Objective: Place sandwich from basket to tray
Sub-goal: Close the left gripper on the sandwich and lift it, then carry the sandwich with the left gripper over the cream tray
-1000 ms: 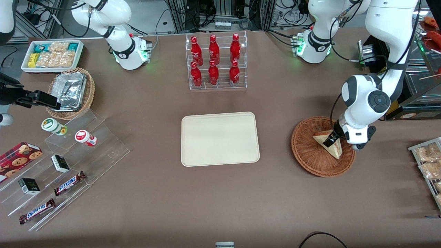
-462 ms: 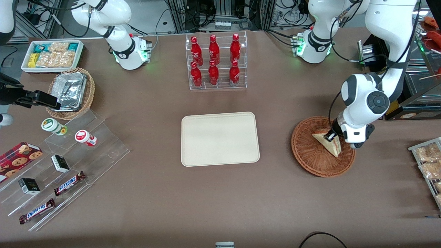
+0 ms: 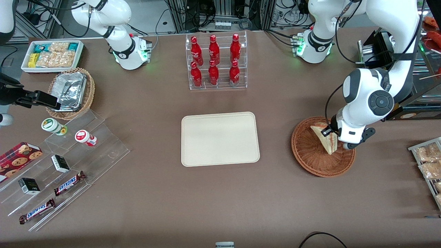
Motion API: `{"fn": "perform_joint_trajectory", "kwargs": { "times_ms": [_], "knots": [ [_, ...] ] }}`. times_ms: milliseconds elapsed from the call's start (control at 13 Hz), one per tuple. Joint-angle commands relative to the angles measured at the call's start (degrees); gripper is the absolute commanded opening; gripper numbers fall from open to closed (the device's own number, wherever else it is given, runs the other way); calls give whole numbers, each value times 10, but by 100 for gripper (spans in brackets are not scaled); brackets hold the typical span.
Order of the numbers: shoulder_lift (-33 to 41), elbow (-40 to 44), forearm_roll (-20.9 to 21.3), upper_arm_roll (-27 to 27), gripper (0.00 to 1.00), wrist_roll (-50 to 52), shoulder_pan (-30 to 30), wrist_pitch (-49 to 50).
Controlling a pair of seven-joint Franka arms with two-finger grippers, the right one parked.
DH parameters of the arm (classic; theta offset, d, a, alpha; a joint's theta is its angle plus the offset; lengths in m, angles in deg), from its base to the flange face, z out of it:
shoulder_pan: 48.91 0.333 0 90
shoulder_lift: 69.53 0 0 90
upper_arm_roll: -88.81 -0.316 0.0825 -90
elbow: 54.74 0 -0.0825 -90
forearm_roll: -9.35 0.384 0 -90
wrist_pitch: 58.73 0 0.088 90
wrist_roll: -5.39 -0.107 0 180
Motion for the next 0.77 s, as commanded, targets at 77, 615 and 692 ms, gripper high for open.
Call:
{"fn": "perform_joint_trajectory", "kwargs": {
  "times_ms": [77, 615, 692],
  "knots": [
    [-15, 43, 13, 0, 0, -14, -63, 32],
    [-110, 160, 6, 0, 0, 31, -214, 36],
    [-127, 182, 6, 0, 0, 60, -230, 36]
  ]
}}
